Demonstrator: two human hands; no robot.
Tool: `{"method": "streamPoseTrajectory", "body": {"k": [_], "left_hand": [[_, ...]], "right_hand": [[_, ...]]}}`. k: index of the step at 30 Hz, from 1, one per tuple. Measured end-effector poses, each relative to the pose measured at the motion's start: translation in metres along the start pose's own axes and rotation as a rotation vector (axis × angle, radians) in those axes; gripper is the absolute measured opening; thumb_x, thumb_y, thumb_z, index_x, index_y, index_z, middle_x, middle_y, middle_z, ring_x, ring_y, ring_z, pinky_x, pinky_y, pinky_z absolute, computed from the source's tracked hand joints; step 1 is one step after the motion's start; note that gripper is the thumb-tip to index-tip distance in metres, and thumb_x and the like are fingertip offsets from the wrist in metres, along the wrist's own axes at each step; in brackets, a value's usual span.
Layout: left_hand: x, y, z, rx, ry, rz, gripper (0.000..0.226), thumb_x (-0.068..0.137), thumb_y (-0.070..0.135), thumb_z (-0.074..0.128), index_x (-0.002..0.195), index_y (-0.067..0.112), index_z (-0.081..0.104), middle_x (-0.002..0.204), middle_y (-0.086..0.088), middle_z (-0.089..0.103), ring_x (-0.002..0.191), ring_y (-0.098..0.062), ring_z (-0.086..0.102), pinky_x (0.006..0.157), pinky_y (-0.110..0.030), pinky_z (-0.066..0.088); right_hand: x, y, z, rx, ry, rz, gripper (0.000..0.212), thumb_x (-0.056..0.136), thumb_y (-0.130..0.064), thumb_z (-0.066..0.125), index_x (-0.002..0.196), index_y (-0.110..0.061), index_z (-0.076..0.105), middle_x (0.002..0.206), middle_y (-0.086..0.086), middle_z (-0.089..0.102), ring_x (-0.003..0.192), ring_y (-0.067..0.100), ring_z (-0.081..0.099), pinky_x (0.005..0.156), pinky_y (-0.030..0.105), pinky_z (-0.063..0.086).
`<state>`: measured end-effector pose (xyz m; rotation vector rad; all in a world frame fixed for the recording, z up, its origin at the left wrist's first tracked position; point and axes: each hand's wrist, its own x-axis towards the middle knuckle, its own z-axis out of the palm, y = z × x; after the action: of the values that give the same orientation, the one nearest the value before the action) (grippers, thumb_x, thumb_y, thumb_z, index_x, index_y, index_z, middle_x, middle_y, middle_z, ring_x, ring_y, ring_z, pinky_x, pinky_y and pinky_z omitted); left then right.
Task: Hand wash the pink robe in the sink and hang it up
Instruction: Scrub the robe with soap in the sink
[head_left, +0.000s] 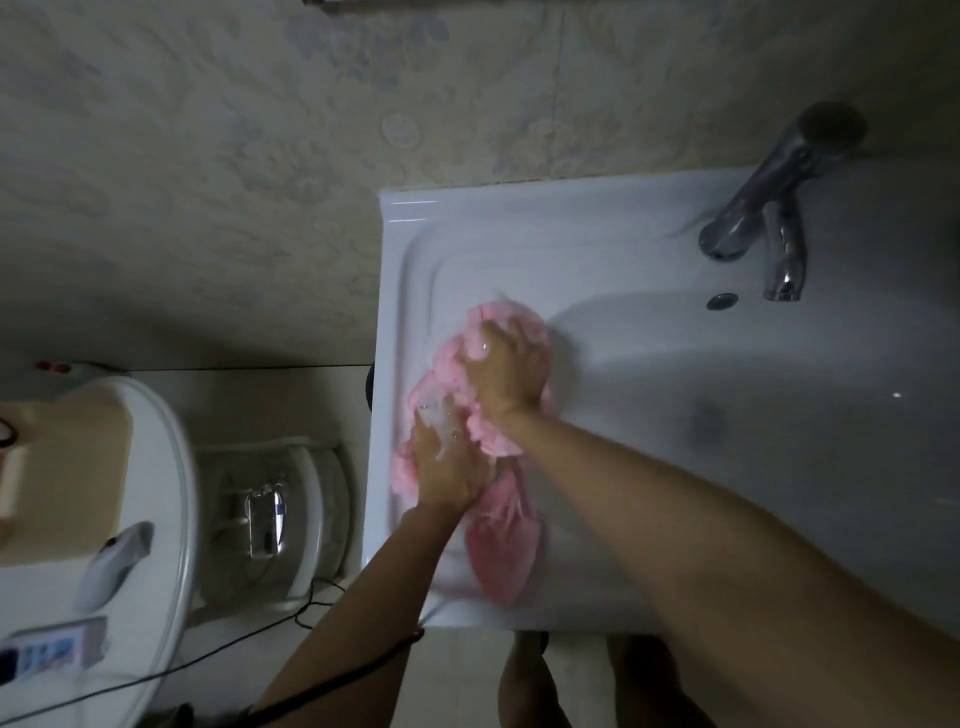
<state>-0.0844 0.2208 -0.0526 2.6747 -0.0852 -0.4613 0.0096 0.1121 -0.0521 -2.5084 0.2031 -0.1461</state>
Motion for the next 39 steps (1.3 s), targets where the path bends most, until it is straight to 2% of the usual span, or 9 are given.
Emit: {"method": "streamPoseTrajectory", "body": {"k": [7, 11, 13, 17, 22, 26, 33, 37, 39], "left_hand": [[-0.018, -0.031, 0.015, 0.096, -0.060, 0.021, 0.088, 0.069, 0.054, 0.073, 0.125, -0.003, 0.037, 0.118, -0.027, 0.060, 0.116, -0.038, 0.042, 0.094, -0.056, 0.045], [-0.007, -0.019, 0.015, -0.064, -0.112, -0.115, 0.086, 0.081, 0.012, 0.068, 0.146, -0.003, 0.014, 0.154, -0.021, 0.014, 0.142, -0.033, 0.012, 0.107, -0.018, 0.014], [-0.009, -0.020, 0.015, -0.045, -0.042, -0.037, 0.072, 0.084, 0.025, 0.060, 0.141, -0.006, 0.029, 0.147, -0.022, 0.029, 0.137, -0.039, 0.025, 0.103, -0.012, 0.012], [-0.005, -0.021, 0.024, -0.066, 0.143, 0.170, 0.079, 0.078, 0.069, 0.045, 0.123, 0.004, 0.040, 0.119, -0.016, 0.045, 0.112, -0.040, 0.045, 0.097, -0.055, 0.040], [-0.009, -0.036, 0.037, -0.063, 0.038, 0.055, 0.064, 0.073, 0.056, 0.048, 0.109, 0.005, 0.060, 0.107, -0.018, 0.059, 0.113, -0.036, 0.047, 0.099, -0.056, 0.037], [-0.008, -0.029, 0.030, -0.036, -0.064, 0.007, 0.051, 0.073, 0.029, 0.051, 0.109, -0.006, 0.053, 0.100, -0.022, 0.062, 0.103, -0.029, 0.039, 0.114, -0.030, -0.003], [-0.003, -0.017, 0.019, -0.109, -0.030, -0.041, 0.142, 0.039, 0.096, 0.034, 0.146, 0.006, 0.011, 0.152, -0.022, 0.018, 0.142, -0.042, 0.010, 0.113, -0.042, -0.004], [0.000, -0.022, 0.027, -0.135, 0.082, -0.111, 0.054, 0.078, 0.056, 0.042, 0.118, 0.021, 0.035, 0.119, -0.029, 0.054, 0.124, -0.044, 0.036, 0.108, -0.028, 0.001], [0.001, -0.021, 0.027, -0.112, 0.073, -0.096, 0.063, 0.067, 0.047, 0.052, 0.120, 0.023, 0.027, 0.116, -0.015, 0.056, 0.119, -0.034, 0.039, 0.093, -0.022, 0.006]], "right_hand": [[-0.011, -0.005, -0.023, 0.049, -0.252, -0.182, 0.053, 0.084, -0.053, 0.061, 0.131, -0.034, 0.047, 0.129, -0.001, 0.052, 0.107, 0.023, 0.058, 0.086, 0.033, 0.045], [-0.086, -0.012, -0.012, -0.018, -0.109, -0.191, 0.043, 0.075, -0.045, 0.068, 0.114, -0.028, 0.064, 0.108, 0.003, 0.068, 0.092, 0.025, 0.067, 0.077, 0.033, 0.052], [-0.063, 0.002, -0.001, -0.050, 0.007, -0.166, 0.044, 0.071, -0.048, 0.062, 0.108, -0.024, 0.070, 0.100, 0.004, 0.072, 0.088, 0.025, 0.069, 0.070, 0.034, 0.055], [0.007, 0.025, -0.005, -0.072, -0.074, -0.049, 0.036, 0.077, -0.040, 0.067, 0.109, -0.024, 0.071, 0.109, 0.008, 0.066, 0.103, 0.031, 0.060, 0.081, 0.038, 0.052], [-0.066, 0.000, -0.032, 0.082, -0.225, -0.212, 0.029, 0.084, -0.030, 0.066, 0.108, -0.015, 0.068, 0.109, 0.007, 0.066, 0.097, 0.025, 0.061, 0.081, 0.032, 0.049], [-0.055, -0.015, -0.003, 0.062, -0.126, -0.193, 0.022, 0.080, -0.028, 0.054, 0.089, -0.016, 0.071, 0.093, 0.007, 0.069, 0.083, 0.027, 0.066, 0.069, 0.032, 0.052], [-0.007, -0.014, -0.001, 0.100, -0.141, -0.105, 0.036, 0.076, -0.039, 0.066, 0.108, -0.025, 0.059, 0.098, 0.007, 0.066, 0.088, 0.034, 0.064, 0.070, 0.034, 0.048], [-0.066, 0.008, 0.002, 0.052, 0.071, -0.244, 0.036, 0.056, -0.041, 0.081, 0.085, -0.022, 0.071, 0.080, 0.003, 0.068, 0.071, 0.026, 0.065, 0.063, 0.029, 0.045], [-0.022, 0.003, 0.011, -0.063, -0.010, -0.207, 0.039, 0.063, -0.033, 0.083, 0.098, -0.023, 0.071, 0.099, 0.004, 0.069, 0.088, 0.027, 0.066, 0.069, 0.030, 0.049]]}}
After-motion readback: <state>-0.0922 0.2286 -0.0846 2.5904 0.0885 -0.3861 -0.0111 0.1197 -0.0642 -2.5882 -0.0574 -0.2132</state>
